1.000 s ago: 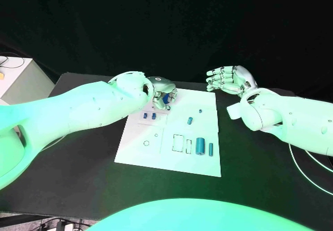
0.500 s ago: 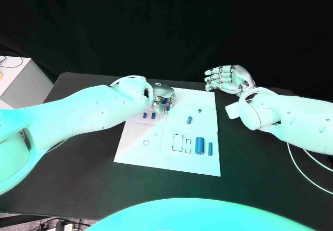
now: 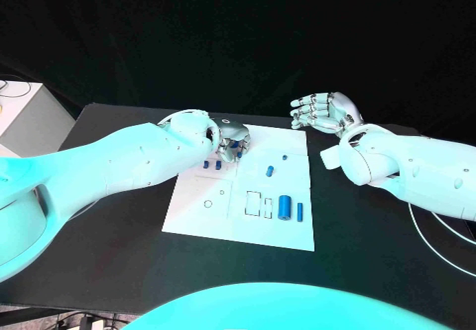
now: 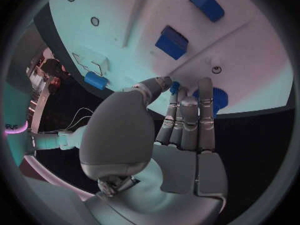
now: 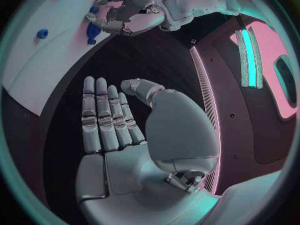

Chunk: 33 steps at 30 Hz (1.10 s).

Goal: Assemble the parts on the task board

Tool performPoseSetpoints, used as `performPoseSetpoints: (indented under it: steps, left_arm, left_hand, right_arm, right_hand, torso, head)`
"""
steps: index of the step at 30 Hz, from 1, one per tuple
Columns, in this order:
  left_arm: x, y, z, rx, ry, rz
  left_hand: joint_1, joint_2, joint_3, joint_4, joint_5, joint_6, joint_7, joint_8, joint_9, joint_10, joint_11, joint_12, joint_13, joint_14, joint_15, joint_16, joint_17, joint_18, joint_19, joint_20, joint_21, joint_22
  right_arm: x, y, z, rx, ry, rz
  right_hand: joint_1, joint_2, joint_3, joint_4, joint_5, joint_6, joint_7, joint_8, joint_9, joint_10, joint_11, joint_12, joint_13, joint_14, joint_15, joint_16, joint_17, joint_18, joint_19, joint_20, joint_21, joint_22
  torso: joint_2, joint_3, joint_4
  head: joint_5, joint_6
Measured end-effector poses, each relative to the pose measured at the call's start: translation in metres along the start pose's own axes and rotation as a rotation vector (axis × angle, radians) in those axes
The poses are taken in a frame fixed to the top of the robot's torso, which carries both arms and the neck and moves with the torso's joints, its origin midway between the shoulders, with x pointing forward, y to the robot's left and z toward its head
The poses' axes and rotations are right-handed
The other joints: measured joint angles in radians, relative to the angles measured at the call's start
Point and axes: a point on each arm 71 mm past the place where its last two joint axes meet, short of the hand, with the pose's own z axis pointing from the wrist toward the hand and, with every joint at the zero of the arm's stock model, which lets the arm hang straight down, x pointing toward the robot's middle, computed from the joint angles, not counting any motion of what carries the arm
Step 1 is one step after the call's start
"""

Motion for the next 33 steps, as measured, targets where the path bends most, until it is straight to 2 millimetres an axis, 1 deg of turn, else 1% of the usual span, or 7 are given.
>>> performPoseSetpoints:
  steps: [6,10,12,14,17,27,33]
  left_arm:
    - [0.0002,0.0005,0.0005,-0.002,0.001,-0.001]
    - [0.0003,0.0008,0.0007,-0.003,0.002,-0.001]
    - [0.0003,0.0008,0.0008,-0.004,0.001,-0.002]
    - [0.0002,0.0008,0.0011,-0.004,0.0,-0.002]
    - [0.0003,0.0007,0.0013,-0.003,-0.003,-0.003]
    - [-0.0001,0.002,0.0007,0.001,-0.03,-0.006]
    - [-0.0011,0.0056,-0.0042,0.003,-0.053,-0.018]
  left_hand:
    - [0.013,0.013,0.01,-0.003,0.0,0.044,0.011,0.0,-0.001,0.037,-0.005,0.0,-0.008,0.0,0.0,0.013,0.0,0.0,0.0,0.0,0.011,0.008]
    - [0.025,0.038,0.023,-0.016,-0.006,0.081,0.013,0.0,-0.001,0.095,-0.016,-0.004,-0.018,0.03,-0.008,0.047,0.039,0.0,0.0,0.0,0.033,0.02]
    - [0.027,0.041,0.026,-0.02,-0.012,0.09,0.015,-0.005,-0.001,0.11,-0.019,-0.015,-0.024,0.032,-0.01,0.053,0.044,0.0,0.003,-0.003,0.041,0.025]
    - [0.035,0.049,0.031,-0.025,-0.026,0.105,0.014,-0.005,-0.001,0.133,-0.021,-0.024,-0.029,0.053,-0.013,0.069,0.066,0.0,0.003,-0.003,0.05,0.032]
    - [0.041,0.062,0.044,-0.038,-0.076,0.13,0.012,-0.013,0.0,0.163,-0.024,-0.045,-0.039,0.061,-0.018,0.077,0.076,0.0,0.007,-0.007,0.064,0.04]
    - [0.042,0.068,0.054,-0.048,-0.085,0.157,0.007,-0.019,0.012,0.204,-0.036,-0.07,-0.047,0.09,-0.022,0.096,0.108,0.0,0.018,-0.014,0.084,0.064]
    - [0.042,0.068,0.056,-0.051,-0.087,0.168,0.007,-0.023,0.012,0.213,-0.031,-0.082,-0.051,0.09,-0.022,0.096,0.102,0.0,0.018,-0.014,0.084,0.063]
  right_arm:
    - [0.0001,0.0001,-0.0001,0.0,0.0,0.0]
    - [0.0005,0.0002,0.0,-0.001,0.001,0.001]
    - [0.0007,0.0003,0.0001,-0.001,0.002,0.001]
    - [0.001,0.0004,0.0001,-0.001,0.002,0.001]
    - [0.0012,0.0005,0.0002,-0.001,0.003,0.002]
    - [0.0015,0.0005,0.0003,-0.001,0.004,0.002]
    - [0.0016,0.0005,0.0004,-0.001,0.005,0.002]
  right_hand:
    - [0.0,0.0,0.0,0.0,0.0,0.0,0.0,-0.004,0.0,0.0,0.0,0.0,0.0,0.0,0.0,0.0,0.0,0.0,0.0,0.0,0.0,0.0]
    - [0.0,0.0,0.0,0.0,0.0,0.0,0.0,-0.004,0.0,0.0,0.0,0.0,0.0,0.0,0.0,0.0,0.0,0.0,0.0,0.0,0.0,0.0]
    - [0.0,0.0,0.0,0.0,0.0,0.0,0.0,-0.004,0.0,0.0,0.0,0.0,0.0,0.0,0.0,0.0,0.0,0.0,0.0,0.0,0.0,0.0]
    - [0.0,0.0,0.0,0.0,0.0,0.0,0.0,-0.004,0.0,0.0,0.0,0.0,0.0,0.0,0.0,0.0,0.0,0.0,0.0,0.0,0.0,0.0]
    - [0.0,0.0,0.0,0.0,0.0,0.0,0.0,-0.004,0.0,0.0,0.0,0.0,0.0,0.0,0.0,0.0,0.0,0.0,0.0,0.0,0.0,0.0]
    - [0.0,0.0,0.0,0.0,0.0,0.0,0.0,-0.004,0.0,0.0,0.0,0.0,0.0,0.0,0.0,0.0,-0.002,0.0,0.0,0.0,0.0,-0.001]
    - [0.0,0.0,0.0,0.0,0.0,0.0,0.0,-0.004,0.0,0.0,0.0,0.0,0.0,0.0,0.0,0.0,-0.002,0.0,0.0,0.0,0.0,-0.001]
  torso:
    - [-0.001,0.0004,0.0008]
    - [-0.001,0.0003,0.0008]
    - [-0.001,0.0,0.0009]
    - [-0.001,-0.0002,0.0009]
    - [-0.002,-0.0003,0.0009]
    - [-0.002,-0.0001,0.0013]
    - [-0.002,0.0004,0.001]
  head:
    - [-0.002,0.0]
    - [-0.001,0.0]
    - [-0.001,0.0]
    - [-0.001,0.0]
    - [0.0,0.0]
    - [0.0,0.0]
    - [0.002,0.003]
